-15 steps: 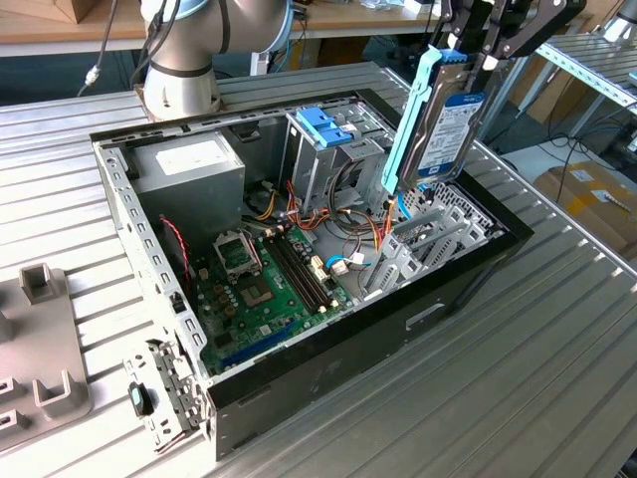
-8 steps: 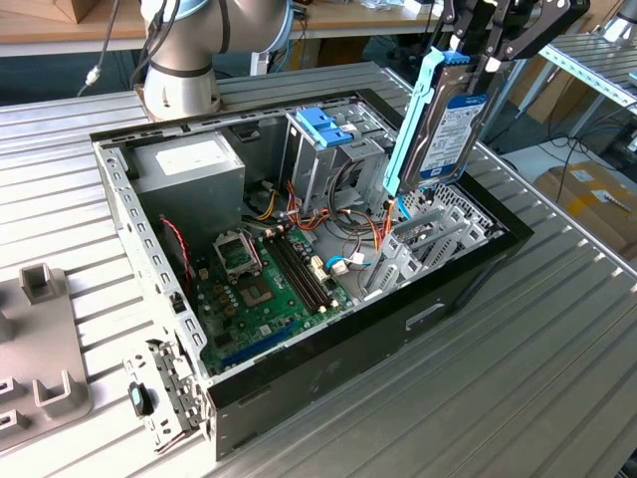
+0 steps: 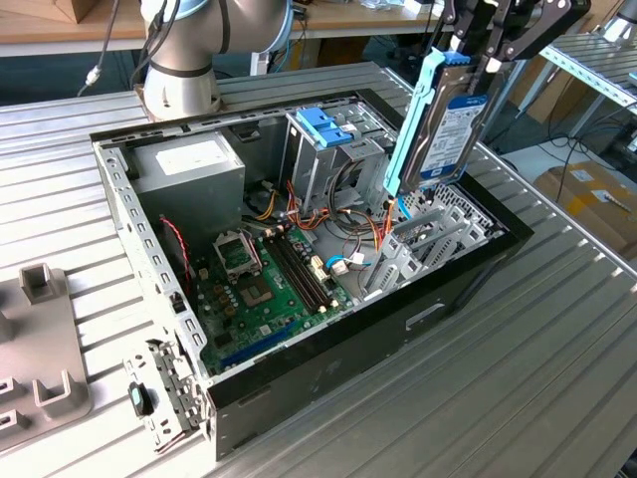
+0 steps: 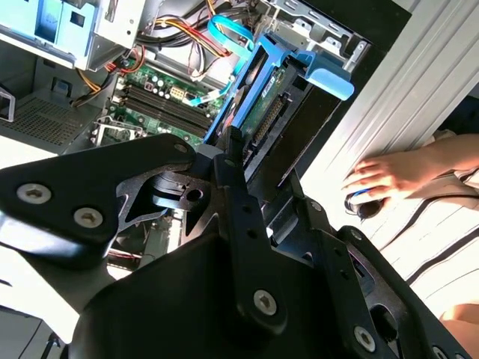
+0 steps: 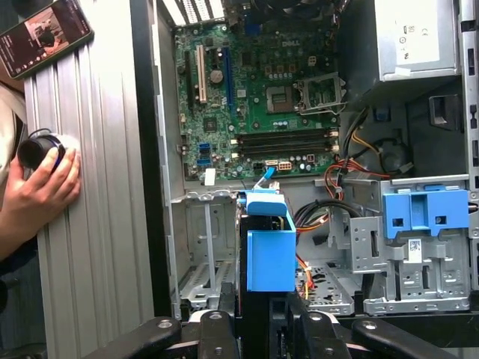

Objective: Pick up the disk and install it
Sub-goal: 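Pick up the disk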

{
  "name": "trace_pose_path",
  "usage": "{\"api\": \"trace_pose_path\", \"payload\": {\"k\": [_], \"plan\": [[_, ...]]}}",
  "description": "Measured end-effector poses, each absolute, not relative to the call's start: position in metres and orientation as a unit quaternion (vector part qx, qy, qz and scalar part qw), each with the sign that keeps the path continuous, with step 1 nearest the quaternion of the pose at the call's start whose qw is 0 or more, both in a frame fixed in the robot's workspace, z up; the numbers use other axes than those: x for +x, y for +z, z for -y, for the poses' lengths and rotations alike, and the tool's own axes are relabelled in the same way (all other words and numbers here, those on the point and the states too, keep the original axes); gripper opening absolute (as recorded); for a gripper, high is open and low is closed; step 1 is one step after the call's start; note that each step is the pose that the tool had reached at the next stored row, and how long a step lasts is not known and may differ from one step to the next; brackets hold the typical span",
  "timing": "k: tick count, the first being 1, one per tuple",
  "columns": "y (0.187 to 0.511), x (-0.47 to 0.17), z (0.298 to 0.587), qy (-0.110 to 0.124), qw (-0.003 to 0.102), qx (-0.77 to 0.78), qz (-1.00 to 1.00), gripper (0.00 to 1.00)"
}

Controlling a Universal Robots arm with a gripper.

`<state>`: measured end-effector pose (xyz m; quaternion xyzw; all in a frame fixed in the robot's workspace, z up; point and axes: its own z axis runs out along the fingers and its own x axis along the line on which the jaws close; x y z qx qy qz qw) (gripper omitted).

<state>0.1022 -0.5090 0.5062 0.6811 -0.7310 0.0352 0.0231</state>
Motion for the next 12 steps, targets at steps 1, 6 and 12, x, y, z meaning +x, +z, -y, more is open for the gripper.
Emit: {"api": "trace_pose_path", "payload": {"k": [1,6,12], "plan": [[0.5062,0.1022,0.5094,0.035,0.023,0.681,0.731,0.35],[0.5062,0.1021,0.5161,0.035,0.023,0.681,0.731,0.35],[0.5062,0.1021,0.5166,0.035,0.023,0.681,0.731,0.35]]}}
